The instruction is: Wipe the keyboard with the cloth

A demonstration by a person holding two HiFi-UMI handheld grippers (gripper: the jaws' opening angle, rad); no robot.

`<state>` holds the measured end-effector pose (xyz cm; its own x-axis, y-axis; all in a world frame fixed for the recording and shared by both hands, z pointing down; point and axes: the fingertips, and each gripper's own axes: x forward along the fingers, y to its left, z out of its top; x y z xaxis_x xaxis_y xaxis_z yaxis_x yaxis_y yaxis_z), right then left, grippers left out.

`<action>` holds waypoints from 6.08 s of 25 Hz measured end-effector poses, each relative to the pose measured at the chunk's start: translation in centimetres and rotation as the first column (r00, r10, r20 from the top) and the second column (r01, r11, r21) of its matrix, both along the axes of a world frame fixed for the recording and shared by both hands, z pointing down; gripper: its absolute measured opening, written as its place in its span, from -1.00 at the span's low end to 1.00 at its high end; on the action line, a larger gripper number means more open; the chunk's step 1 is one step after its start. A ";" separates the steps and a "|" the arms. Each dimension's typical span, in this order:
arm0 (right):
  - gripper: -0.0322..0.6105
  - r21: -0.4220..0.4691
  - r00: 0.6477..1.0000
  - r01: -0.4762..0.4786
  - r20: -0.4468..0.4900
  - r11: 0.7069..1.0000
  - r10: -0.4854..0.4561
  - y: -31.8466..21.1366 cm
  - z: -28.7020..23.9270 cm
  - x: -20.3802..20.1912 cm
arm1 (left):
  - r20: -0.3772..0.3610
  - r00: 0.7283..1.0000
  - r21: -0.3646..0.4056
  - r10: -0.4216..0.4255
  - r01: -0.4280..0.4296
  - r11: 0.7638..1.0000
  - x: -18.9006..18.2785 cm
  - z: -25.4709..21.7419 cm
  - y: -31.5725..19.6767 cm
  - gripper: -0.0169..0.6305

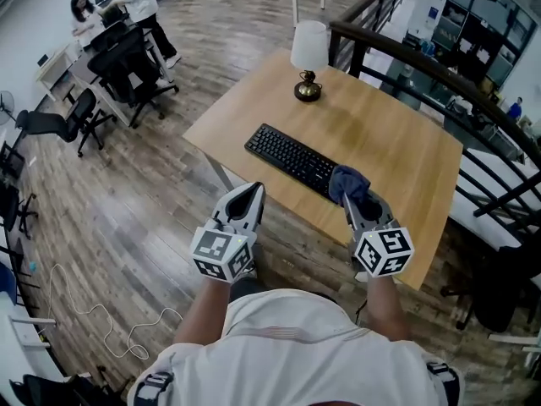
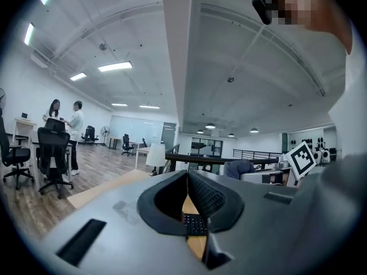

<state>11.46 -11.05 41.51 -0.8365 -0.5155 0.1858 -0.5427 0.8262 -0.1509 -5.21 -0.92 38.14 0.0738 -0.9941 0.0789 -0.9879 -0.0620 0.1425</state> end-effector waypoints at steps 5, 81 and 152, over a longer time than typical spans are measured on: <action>-0.49 -0.013 0.995 -0.098 -0.016 0.995 0.098 -3.2 0.9 -0.7 | -0.006 0.996 0.001 0.092 -0.092 0.996 -1.8 0.6 -4.4 -0.90; -0.48 -0.677 0.916 -0.375 -0.376 0.633 0.141 -20.1 30.5 -30.2 | -0.169 0.939 -0.184 0.300 -0.329 0.926 -22.5 11.3 -24.9 -0.90; -0.48 -0.597 0.721 -0.657 -0.320 0.461 0.614 -15.7 24.4 4.0 | -0.161 0.733 -0.132 0.661 -0.680 0.722 2.3 8.5 -28.2 -0.90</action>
